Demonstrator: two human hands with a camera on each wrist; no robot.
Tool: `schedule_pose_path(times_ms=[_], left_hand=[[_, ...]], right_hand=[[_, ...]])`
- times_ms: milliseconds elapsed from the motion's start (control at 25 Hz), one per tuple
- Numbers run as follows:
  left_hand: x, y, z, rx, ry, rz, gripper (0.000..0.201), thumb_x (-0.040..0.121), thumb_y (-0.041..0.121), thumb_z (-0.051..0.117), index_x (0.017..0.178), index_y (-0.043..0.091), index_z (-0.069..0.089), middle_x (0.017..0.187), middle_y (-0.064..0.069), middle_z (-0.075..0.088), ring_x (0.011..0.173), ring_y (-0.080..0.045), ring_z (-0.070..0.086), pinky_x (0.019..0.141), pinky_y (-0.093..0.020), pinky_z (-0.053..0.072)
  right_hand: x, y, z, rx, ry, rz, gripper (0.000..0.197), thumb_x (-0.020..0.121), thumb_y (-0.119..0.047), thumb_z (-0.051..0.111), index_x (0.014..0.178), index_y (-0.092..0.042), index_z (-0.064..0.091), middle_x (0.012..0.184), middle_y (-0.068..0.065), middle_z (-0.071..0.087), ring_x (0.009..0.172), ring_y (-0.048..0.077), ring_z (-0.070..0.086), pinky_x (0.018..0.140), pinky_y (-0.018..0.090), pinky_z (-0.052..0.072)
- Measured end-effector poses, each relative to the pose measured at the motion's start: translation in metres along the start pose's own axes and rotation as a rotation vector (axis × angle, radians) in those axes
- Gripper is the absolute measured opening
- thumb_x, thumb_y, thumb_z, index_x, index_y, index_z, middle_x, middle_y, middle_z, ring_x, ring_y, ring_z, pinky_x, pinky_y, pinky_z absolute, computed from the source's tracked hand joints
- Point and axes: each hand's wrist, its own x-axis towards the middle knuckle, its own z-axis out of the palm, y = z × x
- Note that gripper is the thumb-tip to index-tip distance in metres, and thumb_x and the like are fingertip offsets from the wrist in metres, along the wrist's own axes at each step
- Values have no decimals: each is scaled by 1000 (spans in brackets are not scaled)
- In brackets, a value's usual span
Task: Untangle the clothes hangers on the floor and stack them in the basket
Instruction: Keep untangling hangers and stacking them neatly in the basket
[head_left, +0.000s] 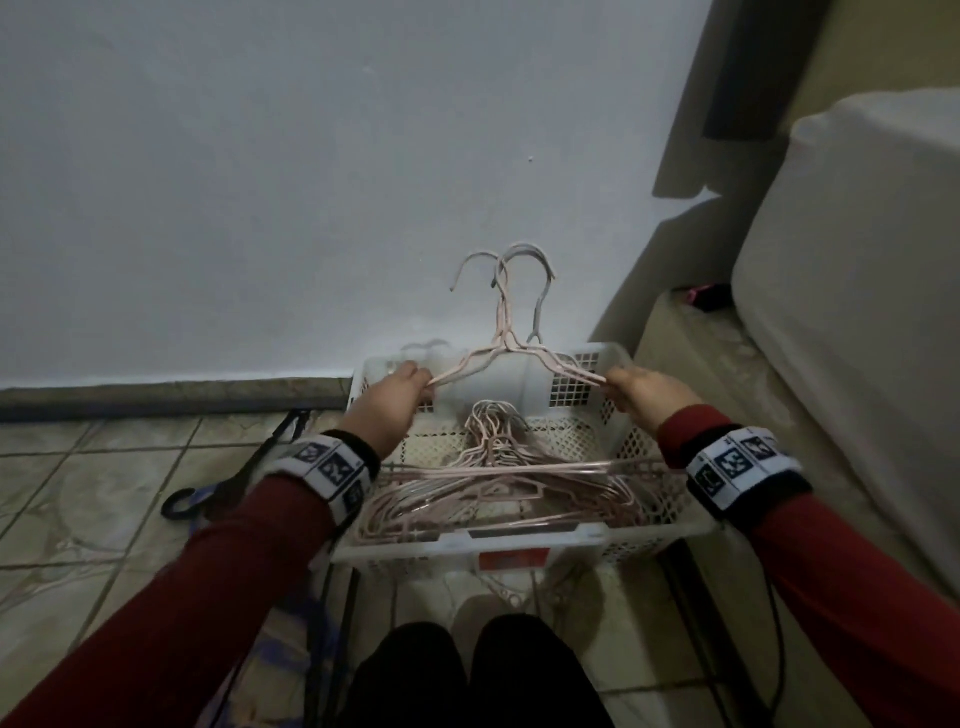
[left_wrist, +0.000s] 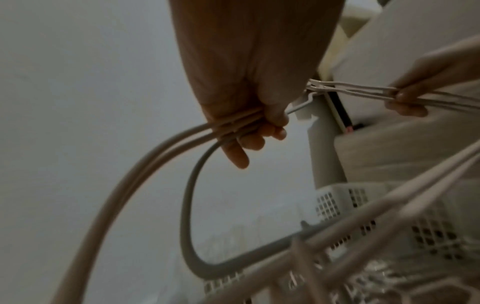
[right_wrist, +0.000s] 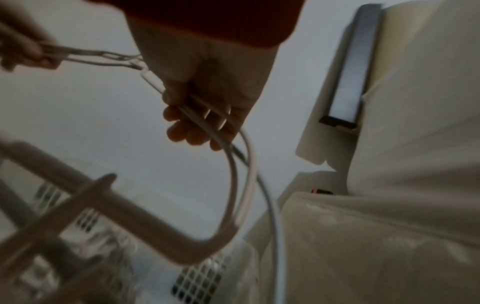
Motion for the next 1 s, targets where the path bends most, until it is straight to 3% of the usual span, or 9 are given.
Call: schedule_pose_path(times_ms=[120, 240, 360, 440, 520, 600, 800, 880, 1000], left_hand=[[27, -14, 40, 90, -178, -94, 22, 95, 12, 40, 109, 3, 54, 113, -17, 55, 103, -32, 57, 90, -40, 43], [38, -31, 73, 79, -242, -147, 21, 91, 15, 52, 106, 2, 56, 109, -18, 60, 103, -32, 58, 89, -40, 44], [42, -42, 98, 116, -366, -201, 26, 88, 19, 58, 107, 1, 56, 112, -17, 62, 107, -31, 56, 92, -37, 42], [43, -48, 112, 163, -527, -193, 28, 89, 20, 56, 110, 1, 56, 116, -17, 61, 110, -31, 55, 95, -36, 41], [43, -50, 119, 192, -677, -156, 31, 91, 18, 52, 116, 1, 56, 121, -17, 60, 112, -31, 56, 94, -35, 43], [43, -54, 120, 177, -770, -149, 31, 92, 13, 47, 119, 2, 57, 122, -17, 61, 112, -31, 57, 93, -36, 44], [25, -60, 93, 3, -722, -227, 40, 93, 22, 50, 130, 9, 51, 133, -12, 56, 121, -26, 53, 100, -33, 40], [10, -63, 68, -85, -622, -258, 46, 93, 27, 50, 136, 10, 44, 140, -8, 50, 127, -22, 48, 105, -30, 36], [-26, -78, 25, -206, -389, -298, 43, 93, 26, 51, 134, 13, 47, 138, -5, 52, 125, -18, 50, 105, -27, 35]], right_hand=[[32, 9, 40, -72, -209, 41, 26, 94, -14, 40, 115, -6, 54, 121, 16, 53, 109, 29, 55, 90, 36, 43], [51, 12, 71, -29, -383, 109, 29, 93, -11, 41, 118, -6, 55, 124, 17, 55, 113, 26, 54, 82, 24, 36], [62, 16, 98, -28, -522, 185, 31, 93, -12, 42, 120, -5, 54, 128, 18, 55, 117, 29, 52, 78, 22, 30], [62, 20, 114, -86, -647, 176, 34, 95, -15, 39, 126, -3, 49, 136, 20, 47, 123, 30, 47, 86, 24, 35], [57, 26, 126, -140, -734, 159, 40, 97, -23, 34, 133, -5, 40, 144, 17, 37, 130, 29, 40, 105, 32, 31], [53, 28, 130, -158, -756, 150, 41, 97, -22, 36, 135, -7, 37, 146, 14, 37, 130, 28, 40, 108, 34, 29], [45, 6, 106, -72, -643, 107, 54, 92, -17, 48, 141, -13, 26, 148, 12, 33, 133, 25, 37, 106, 28, 30], [42, -14, 94, 13, -536, -6, 57, 88, -17, 55, 139, -12, 31, 144, 12, 38, 129, 23, 42, 103, 26, 32], [41, -67, 80, 168, -370, -181, 53, 83, -15, 62, 133, -10, 43, 136, 13, 49, 123, 24, 49, 101, 26, 33]])
